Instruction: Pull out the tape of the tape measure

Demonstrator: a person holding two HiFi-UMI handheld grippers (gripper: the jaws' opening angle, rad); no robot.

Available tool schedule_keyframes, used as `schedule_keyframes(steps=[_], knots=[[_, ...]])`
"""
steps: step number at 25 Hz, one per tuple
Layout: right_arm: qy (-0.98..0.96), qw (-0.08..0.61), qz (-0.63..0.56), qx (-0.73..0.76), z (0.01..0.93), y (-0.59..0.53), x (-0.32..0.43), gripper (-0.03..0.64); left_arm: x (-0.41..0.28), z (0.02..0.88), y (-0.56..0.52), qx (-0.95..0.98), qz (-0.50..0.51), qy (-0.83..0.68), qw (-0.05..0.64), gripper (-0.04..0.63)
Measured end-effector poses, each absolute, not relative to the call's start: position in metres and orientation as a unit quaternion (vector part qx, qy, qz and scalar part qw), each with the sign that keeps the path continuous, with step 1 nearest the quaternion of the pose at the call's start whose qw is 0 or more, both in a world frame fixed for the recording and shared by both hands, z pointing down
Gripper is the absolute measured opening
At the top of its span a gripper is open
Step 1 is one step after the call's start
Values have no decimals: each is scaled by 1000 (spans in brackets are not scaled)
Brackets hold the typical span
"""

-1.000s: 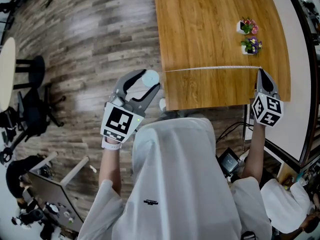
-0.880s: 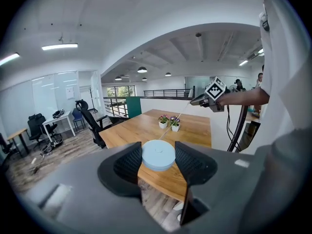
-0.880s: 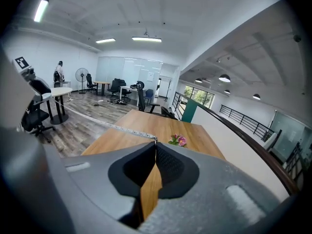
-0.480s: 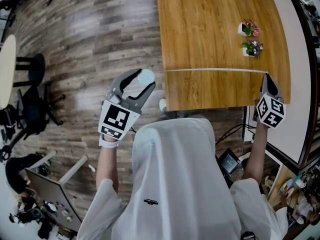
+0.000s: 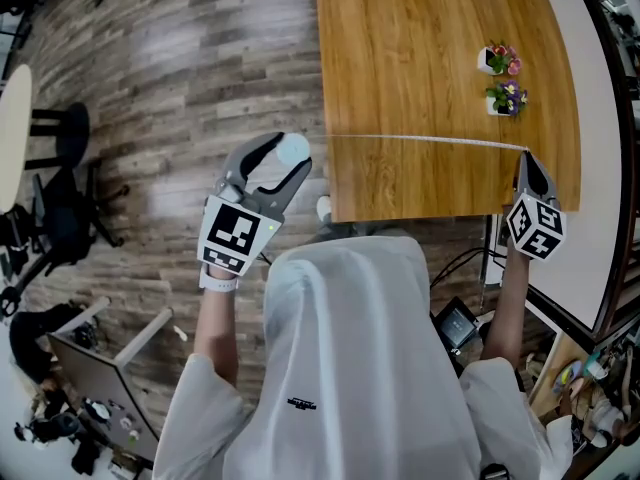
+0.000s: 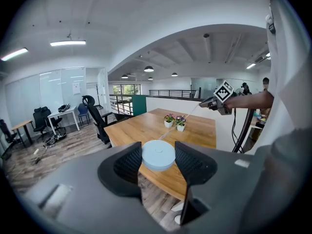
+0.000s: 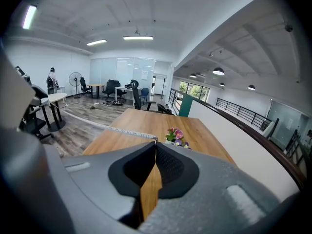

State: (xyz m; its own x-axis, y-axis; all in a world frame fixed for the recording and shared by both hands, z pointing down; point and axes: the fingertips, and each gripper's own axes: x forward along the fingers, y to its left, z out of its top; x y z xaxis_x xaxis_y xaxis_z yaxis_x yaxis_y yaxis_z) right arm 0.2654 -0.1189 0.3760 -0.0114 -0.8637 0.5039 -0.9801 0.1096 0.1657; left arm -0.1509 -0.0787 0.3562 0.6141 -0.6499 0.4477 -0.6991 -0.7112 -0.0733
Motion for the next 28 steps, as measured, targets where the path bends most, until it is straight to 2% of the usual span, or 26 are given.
schedule_keyframes(steps=[8,28], knots=[[-715,249,123,641,385,-113,245,8,-125,361,-79,904,228,-358,54,236],[-750,230,145,603,398,-119,247,8,-69,362,-100,899,227,-368,70,237]])
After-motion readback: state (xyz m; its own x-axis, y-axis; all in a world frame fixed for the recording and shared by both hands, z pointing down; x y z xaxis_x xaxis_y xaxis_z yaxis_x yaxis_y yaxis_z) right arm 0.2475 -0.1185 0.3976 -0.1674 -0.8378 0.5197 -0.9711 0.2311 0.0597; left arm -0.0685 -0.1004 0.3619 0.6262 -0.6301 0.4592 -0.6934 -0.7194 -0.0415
